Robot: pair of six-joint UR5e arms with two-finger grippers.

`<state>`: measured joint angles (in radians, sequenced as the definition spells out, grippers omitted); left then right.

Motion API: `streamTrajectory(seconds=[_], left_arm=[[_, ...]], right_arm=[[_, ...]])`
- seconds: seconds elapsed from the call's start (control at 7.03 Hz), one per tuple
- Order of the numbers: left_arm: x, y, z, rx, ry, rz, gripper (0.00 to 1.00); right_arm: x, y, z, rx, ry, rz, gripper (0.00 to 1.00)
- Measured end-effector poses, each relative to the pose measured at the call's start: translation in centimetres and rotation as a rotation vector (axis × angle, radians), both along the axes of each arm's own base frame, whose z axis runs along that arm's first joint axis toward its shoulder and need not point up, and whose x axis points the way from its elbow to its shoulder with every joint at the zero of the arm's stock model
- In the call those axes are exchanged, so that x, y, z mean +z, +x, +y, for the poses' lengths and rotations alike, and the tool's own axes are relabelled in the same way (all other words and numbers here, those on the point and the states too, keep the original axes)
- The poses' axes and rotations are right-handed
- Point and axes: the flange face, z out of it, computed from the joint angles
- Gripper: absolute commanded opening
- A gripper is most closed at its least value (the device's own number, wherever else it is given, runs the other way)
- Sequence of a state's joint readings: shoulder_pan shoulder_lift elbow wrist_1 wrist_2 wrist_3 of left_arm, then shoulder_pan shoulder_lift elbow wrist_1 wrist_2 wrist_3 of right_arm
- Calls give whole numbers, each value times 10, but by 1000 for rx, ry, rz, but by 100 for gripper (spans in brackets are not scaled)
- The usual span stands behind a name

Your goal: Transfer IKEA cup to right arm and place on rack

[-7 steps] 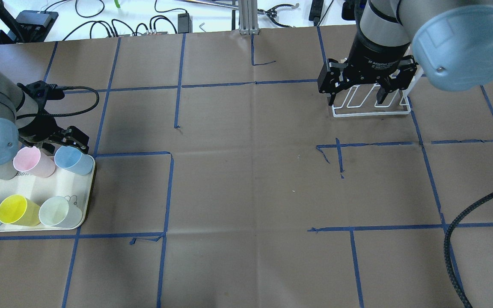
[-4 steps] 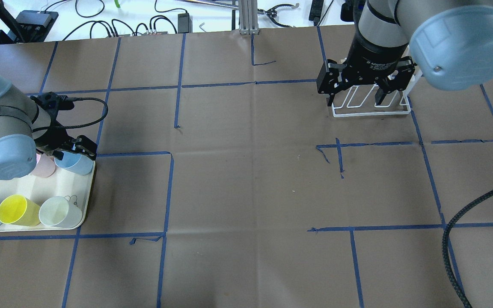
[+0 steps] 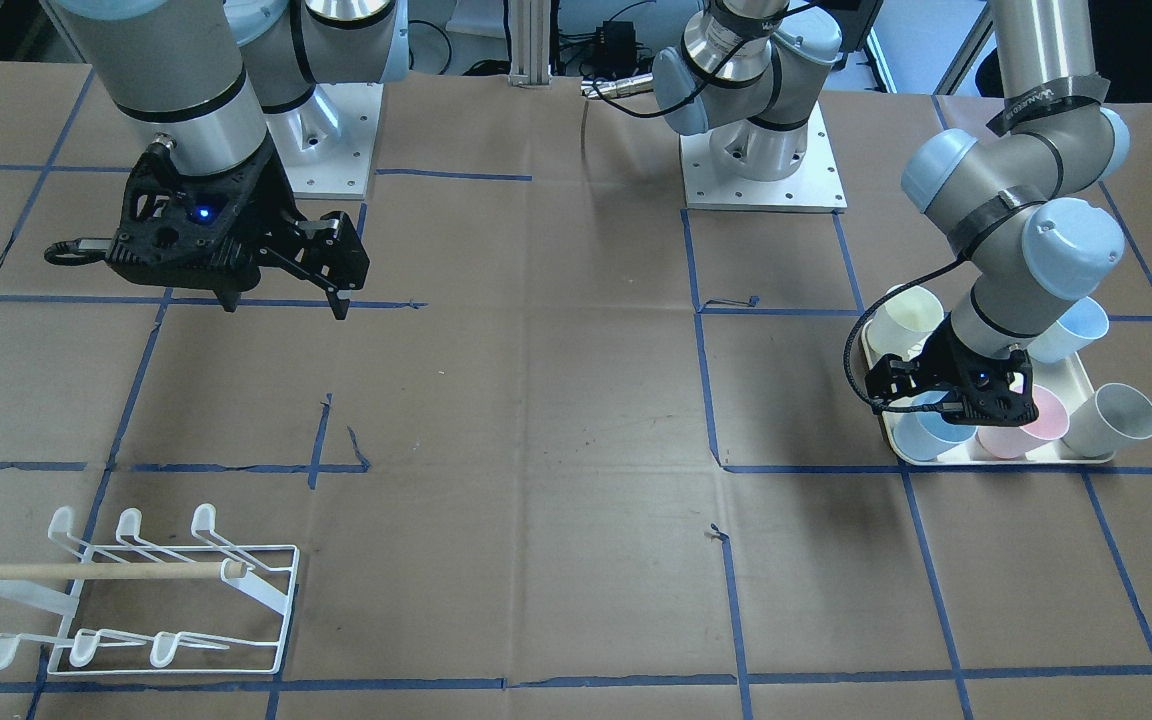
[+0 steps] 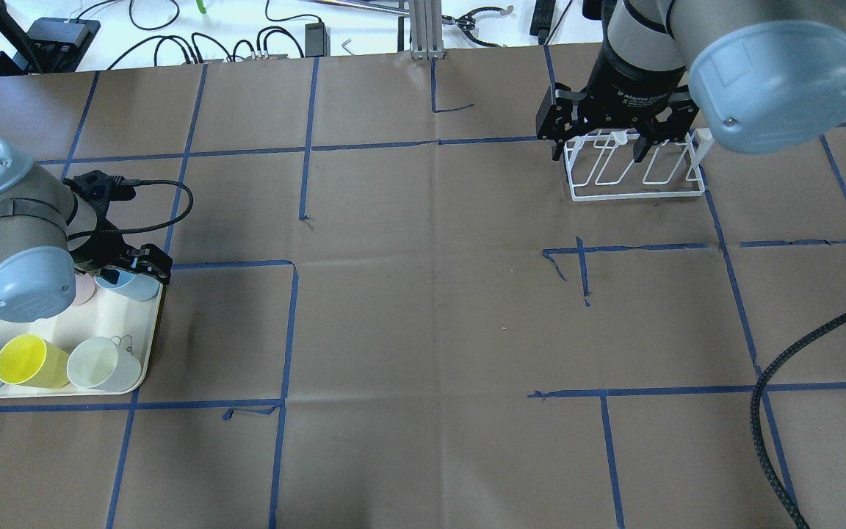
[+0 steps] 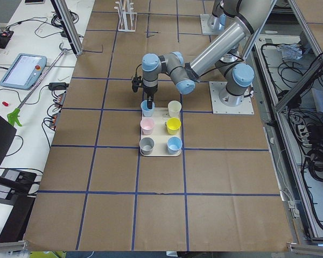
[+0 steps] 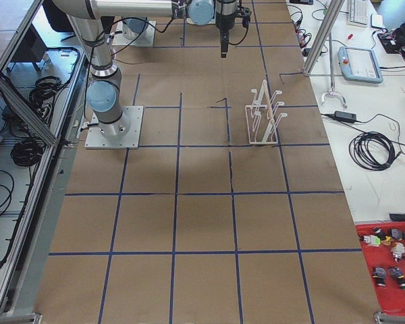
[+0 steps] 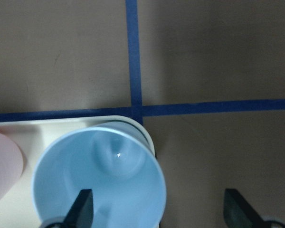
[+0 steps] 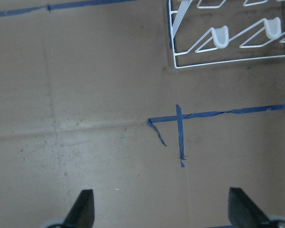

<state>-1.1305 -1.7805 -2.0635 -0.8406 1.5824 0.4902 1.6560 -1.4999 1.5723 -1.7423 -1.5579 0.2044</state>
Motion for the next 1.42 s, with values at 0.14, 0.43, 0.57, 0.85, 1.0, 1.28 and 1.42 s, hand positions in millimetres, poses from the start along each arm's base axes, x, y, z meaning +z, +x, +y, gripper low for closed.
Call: streamTrajectory(seconds=[0.14,0.43,0.57,0.85,1.0,1.28,1.42], left_arm=[[1,2,-1,-1,4,-15,8],[1,5,0,2,19,-43,0],[3,6,0,4,17,-47,0],[19,9,-9,7,-7,-52,0],[34,11,-15,6,-10,-52,0],[85,17,-34,1,25,-34,0],[121,20,-46,-2,58,-19,0]], right_arm=[[5,2,-3,-78,-36,-27,100],[14,9,-7,-196,-96,-98,100],[16,12,-10,-233,-134,-134,100],[13,21,-14,-280,-235,-243,100],[8,25,-13,-290,-282,-302,100],[-1,32,-7,-292,-380,-423,100],[-4,36,-3,-307,-425,-494,100]])
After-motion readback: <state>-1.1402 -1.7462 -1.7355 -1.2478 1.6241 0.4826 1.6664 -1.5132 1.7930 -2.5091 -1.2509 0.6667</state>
